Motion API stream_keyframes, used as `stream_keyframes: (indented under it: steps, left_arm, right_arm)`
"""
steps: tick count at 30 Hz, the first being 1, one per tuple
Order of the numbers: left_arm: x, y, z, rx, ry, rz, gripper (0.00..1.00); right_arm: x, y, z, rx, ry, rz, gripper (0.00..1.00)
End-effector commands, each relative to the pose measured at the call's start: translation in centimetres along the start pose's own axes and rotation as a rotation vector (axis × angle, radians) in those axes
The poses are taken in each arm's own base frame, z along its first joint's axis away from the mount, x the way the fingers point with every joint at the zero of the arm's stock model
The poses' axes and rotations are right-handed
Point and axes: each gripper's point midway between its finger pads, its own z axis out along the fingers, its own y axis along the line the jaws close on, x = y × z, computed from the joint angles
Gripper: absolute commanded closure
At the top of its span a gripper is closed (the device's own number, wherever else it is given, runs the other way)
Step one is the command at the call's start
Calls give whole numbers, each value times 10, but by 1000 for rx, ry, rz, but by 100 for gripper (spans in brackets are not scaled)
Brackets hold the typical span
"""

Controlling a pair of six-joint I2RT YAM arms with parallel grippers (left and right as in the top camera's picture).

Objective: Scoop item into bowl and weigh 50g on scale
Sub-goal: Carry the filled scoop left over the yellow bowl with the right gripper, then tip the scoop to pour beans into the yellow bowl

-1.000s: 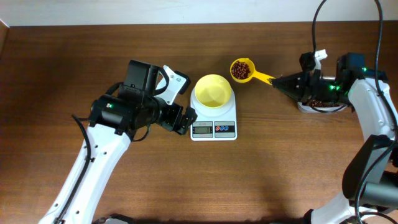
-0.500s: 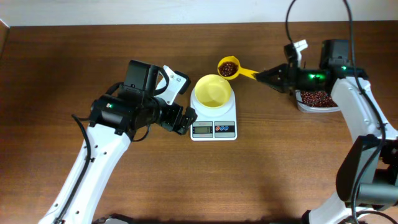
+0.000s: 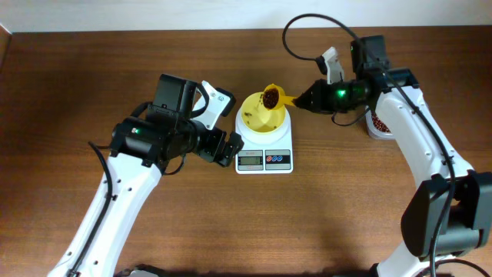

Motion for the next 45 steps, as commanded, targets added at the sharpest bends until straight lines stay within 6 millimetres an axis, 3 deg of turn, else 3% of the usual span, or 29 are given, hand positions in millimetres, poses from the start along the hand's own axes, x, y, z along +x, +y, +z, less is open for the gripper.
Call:
stream_keyframes:
  steps: [1, 11, 26, 35, 40, 45]
  left_arm:
    - [4, -1, 5, 11, 15, 16, 1]
    - [4, -1, 5, 11, 15, 16, 1]
    - [4, -1, 5, 11, 15, 16, 1]
    - [4, -1, 5, 11, 15, 16, 1]
    - [4, -1, 5, 11, 15, 16, 1]
    - [4, -1, 5, 11, 15, 16, 1]
  right_arm:
    - [-6, 2, -3, 91, -19, -112, 96]
    - [-8, 34, -12, 120, -3, -271, 96]
    - [-4, 34, -15, 477, 13, -535, 96]
    - [-7, 61, -29, 463, -16, -713, 96]
    - [-2, 82, -22, 426, -4, -855, 96]
    - [-7, 80, -23, 496, -8, -907, 96]
